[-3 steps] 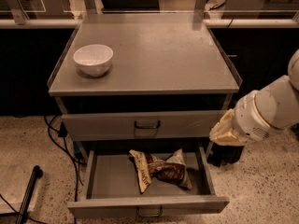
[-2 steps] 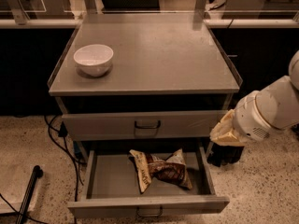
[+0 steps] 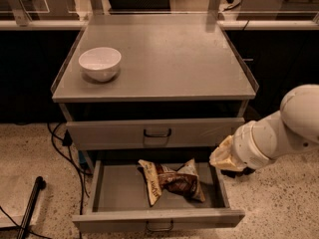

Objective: Pick brown chip bag from middle drawer and place on counter

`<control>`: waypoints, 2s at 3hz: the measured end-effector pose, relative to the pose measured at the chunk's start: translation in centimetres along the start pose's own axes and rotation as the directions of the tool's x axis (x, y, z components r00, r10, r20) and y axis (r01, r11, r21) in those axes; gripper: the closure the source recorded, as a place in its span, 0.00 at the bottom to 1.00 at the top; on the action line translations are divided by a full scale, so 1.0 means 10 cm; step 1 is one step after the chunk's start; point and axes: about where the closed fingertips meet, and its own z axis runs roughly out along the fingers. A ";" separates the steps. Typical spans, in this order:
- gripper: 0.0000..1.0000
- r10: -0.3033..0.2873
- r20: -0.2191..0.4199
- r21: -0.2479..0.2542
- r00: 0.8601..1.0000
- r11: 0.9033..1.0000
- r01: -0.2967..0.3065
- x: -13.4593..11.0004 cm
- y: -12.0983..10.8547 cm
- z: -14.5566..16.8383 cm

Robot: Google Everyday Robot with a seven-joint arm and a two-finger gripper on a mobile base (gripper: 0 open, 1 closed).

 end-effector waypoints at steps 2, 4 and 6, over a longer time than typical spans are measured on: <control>1.00 -0.022 0.076 0.051 0.997 0.999 0.018 0.12 -0.09 0.77; 1.00 -0.027 0.071 0.066 0.997 0.998 0.022 0.18 -0.10 0.83; 1.00 -0.030 0.090 0.102 0.995 0.995 0.021 0.32 -0.25 1.43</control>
Offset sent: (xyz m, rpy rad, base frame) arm 0.0050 0.0179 -0.0604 0.0446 -0.0147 0.0311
